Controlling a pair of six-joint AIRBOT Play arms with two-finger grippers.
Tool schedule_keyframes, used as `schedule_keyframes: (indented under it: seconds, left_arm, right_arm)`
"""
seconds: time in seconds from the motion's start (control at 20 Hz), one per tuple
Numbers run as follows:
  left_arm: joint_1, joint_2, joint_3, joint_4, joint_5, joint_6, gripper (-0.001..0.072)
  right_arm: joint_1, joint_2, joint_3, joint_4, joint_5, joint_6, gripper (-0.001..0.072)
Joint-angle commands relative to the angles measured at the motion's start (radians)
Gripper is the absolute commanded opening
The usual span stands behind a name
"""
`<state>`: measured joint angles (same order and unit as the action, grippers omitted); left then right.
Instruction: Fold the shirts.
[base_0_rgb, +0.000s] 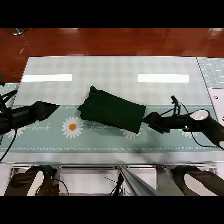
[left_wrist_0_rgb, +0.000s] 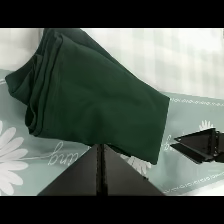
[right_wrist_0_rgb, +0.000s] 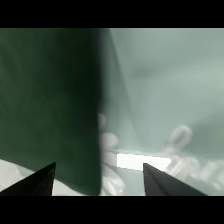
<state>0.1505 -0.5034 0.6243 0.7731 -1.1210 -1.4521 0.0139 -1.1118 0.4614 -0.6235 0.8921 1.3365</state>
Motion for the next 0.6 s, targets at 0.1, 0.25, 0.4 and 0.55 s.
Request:
schedule_keyframes:
  seconds: [0.1,0.25,0.4,0.55]
  left_arm:
    - [0.001,0.0,-0.006,-0.006,0.002,0.0,0.0034]
    - [0.001,0.0,-0.006,-0.006,0.003,0.0,0.0034]
    - [0.001,0.0,-0.006,-0.006,0.003,0.0,0.0034]
    - [0.001,0.0,-0.006,-0.004,0.003,0.001,0.0034]
  right_arm:
    - [0.14,-0.288,0.179,0.121,0.003,-0.086,0.0598]
    - [0.19,-0.348,0.328,0.119,0.076,-0.16,0.0022]
    - [0.196,-0.348,0.537,0.048,0.18,-0.137,0.0021]
    - [0.208,-0.347,0.815,-0.106,0.316,-0.031,0.0022]
